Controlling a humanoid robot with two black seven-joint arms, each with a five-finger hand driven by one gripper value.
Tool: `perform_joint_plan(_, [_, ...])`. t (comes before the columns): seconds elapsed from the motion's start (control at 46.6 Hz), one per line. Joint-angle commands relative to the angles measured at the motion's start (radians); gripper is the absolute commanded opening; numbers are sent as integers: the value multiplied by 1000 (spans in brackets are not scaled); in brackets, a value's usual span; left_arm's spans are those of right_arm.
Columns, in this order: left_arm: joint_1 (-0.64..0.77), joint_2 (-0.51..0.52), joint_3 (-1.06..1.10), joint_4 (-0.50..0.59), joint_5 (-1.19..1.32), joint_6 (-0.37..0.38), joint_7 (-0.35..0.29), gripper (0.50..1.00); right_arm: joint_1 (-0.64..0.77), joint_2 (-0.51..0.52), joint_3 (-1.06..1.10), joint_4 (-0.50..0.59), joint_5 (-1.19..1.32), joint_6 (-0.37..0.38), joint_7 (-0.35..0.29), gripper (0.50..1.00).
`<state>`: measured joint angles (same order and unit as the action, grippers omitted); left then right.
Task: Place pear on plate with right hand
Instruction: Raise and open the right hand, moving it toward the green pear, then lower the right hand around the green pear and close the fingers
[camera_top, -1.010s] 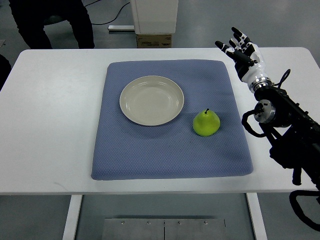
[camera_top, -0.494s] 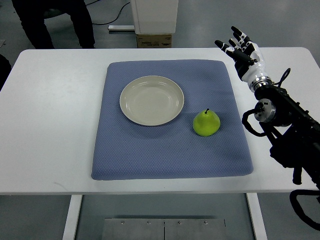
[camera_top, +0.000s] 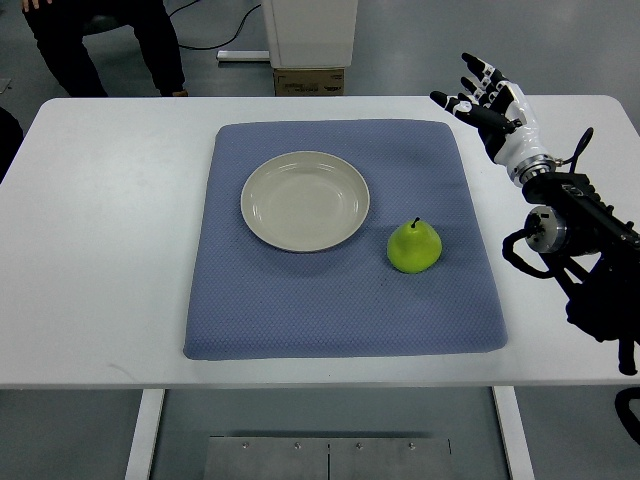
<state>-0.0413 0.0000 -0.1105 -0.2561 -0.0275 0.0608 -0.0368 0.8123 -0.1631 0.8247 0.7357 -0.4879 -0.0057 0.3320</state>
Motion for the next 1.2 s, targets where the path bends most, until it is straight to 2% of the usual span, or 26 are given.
perform_joint_plan(0.0, [0,0,0,0,0,1,0,1000,-1,-52,-71,50,0,0,27,1000])
perform_joint_plan(0.258, [0,0,0,0,0,-1,0,1000,-7,-203,-266,169,-1,-2,145,1000])
perform_joint_plan(0.387, [0,0,0,0,0,1,0,1000,-7,-259,-317,195,-1,-2,188,1000])
perform_joint_plan(0.623, [0,0,0,0,0,1,0,1000,-2,-391,-420,323,-6,-2,257,1000])
perform_joint_plan(0.902, [0,0,0,0,0,-1,0,1000,-4,-478,-512,410,-18,-2,279,1000])
perform_joint_plan(1.181, [0,0,0,0,0,1,0,1000,-7,-487,-585,455,-61,-4,279,1000])
